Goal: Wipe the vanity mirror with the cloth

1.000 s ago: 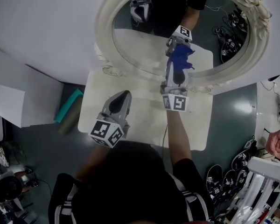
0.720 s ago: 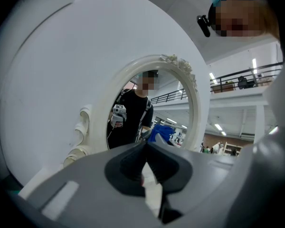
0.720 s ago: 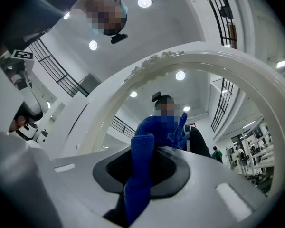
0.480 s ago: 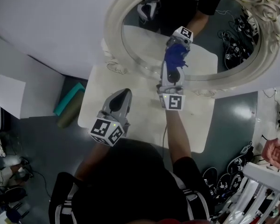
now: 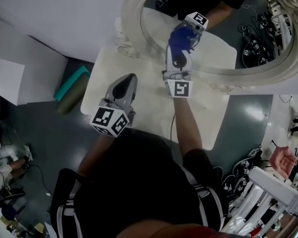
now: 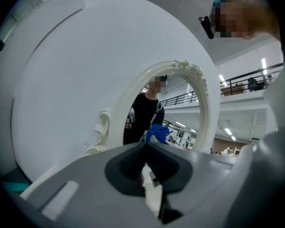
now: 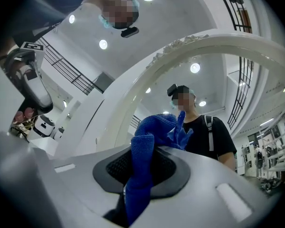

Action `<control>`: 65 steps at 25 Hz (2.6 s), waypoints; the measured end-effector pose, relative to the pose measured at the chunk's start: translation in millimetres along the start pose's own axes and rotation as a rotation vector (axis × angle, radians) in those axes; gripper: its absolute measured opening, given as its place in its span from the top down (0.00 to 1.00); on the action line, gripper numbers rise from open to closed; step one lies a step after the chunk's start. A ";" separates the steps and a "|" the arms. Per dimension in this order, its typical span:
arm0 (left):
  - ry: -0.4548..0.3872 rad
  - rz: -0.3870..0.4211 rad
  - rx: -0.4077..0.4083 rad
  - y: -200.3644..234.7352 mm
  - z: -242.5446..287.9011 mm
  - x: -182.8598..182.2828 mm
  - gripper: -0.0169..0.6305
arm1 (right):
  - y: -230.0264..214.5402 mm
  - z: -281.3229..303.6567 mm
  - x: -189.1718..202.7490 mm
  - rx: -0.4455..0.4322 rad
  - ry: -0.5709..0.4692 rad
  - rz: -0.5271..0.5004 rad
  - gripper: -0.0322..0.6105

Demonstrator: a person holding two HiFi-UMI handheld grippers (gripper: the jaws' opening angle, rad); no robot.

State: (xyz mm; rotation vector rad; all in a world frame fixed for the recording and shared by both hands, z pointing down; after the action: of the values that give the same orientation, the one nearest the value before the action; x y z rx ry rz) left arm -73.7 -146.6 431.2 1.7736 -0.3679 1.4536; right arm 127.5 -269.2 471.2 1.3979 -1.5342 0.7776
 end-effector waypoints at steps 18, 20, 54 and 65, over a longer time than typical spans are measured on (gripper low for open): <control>-0.026 -0.037 -0.087 29.6 -35.9 -6.7 0.95 | 70.0 20.8 35.3 -0.172 0.119 0.111 0.84; -0.027 -0.038 -0.091 29.7 -37.6 -6.1 0.95 | 73.0 22.3 36.3 -0.174 0.124 0.132 0.84; -0.016 -0.007 0.101 -4.9 -38.5 -0.1 0.95 | 38.1 -67.9 -35.4 0.107 0.280 0.293 0.84; 0.051 0.045 0.200 -28.3 -5.2 19.6 0.95 | -9.9 -146.8 -67.7 0.358 0.394 0.276 0.84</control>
State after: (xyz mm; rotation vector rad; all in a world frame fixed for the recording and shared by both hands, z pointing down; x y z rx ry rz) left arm -52.7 -119.8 438.2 1.8909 -0.2447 1.6119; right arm 163.9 -111.4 468.0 1.1938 -1.3291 1.4625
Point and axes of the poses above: the fingertips, and each gripper's own axes: z forward along the fingers, y to its left, x out of its underside, the point moved 8 cm from there along -z, backward along the fingers, and after that the axes turned 15 degrees about x, right-handed, at the moved point
